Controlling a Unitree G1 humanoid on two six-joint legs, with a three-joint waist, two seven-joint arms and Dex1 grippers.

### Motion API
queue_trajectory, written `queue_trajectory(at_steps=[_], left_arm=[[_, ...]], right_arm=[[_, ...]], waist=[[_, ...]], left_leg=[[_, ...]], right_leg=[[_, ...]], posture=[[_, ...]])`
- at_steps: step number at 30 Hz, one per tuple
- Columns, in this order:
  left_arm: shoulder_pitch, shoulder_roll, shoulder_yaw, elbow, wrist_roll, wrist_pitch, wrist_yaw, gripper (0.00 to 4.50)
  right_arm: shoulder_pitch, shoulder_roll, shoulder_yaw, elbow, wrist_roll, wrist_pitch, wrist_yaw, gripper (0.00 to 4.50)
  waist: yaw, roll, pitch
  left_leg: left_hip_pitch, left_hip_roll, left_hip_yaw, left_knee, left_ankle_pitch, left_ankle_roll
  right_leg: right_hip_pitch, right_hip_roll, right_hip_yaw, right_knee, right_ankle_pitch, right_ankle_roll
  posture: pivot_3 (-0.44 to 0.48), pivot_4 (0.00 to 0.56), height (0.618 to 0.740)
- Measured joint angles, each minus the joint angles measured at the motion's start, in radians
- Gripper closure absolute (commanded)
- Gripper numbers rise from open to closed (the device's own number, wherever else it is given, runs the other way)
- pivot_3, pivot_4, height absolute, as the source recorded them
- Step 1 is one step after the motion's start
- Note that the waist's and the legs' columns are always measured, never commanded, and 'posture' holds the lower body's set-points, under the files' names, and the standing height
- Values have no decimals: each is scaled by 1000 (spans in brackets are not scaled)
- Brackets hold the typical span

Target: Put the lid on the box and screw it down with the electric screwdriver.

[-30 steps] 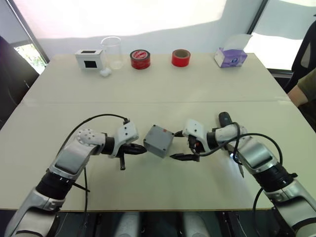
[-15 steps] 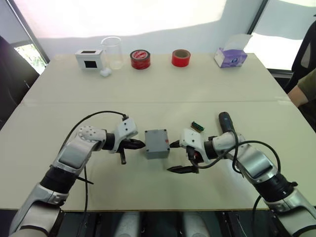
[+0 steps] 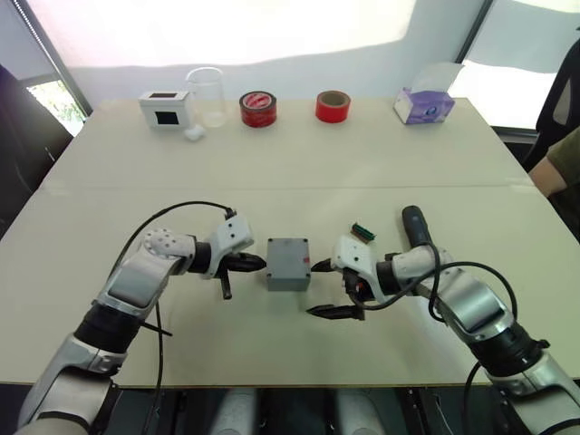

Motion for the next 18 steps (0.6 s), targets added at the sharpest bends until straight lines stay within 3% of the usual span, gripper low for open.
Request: queue_trajectory(at_steps=[4, 7, 13, 16, 18], left_arm=[[-18, 37, 123, -78, -116, 96, -17, 4500], [-34, 38, 161, -127, -173, 136, -19, 4500], [-61, 7, 146, -188, -229, 191, 3, 4500], [-70, 1, 115, -196, -229, 198, 14, 4500], [-76, 0, 99, -199, -229, 199, 22, 4500]], right_arm=[[44, 63, -281, -40, 150, 135, -122, 33], [53, 86, -367, -46, 186, 158, -192, 33], [53, 53, -258, 63, 29, 23, -279, 33], [42, 59, -205, 153, -40, -40, -314, 695], [25, 70, -179, 193, -71, -78, -326, 1409]], waist=[[0, 0, 0], [-1, 0, 0], [-4, 0, 0], [-4, 0, 0], [-5, 0, 0]], left_leg=[[0, 0, -1, 0, 0, 0], [0, 0, -1, 0, 0, -1], [0, 0, 1, 0, 0, -1], [0, 0, 1, 0, 0, -1], [0, 0, 1, 0, 0, -1]], right_leg=[[0, 0, 0, 0, 0, 0], [0, 0, 0, 0, 0, 0], [0, 0, 1, 1, 0, 0], [0, 0, 1, 1, 0, 0], [-1, 1, 1, 1, 0, 0]], posture=[[0, 150, 740], [0, 150, 740], [0, 150, 740], [0, 150, 740], [0, 150, 740]])
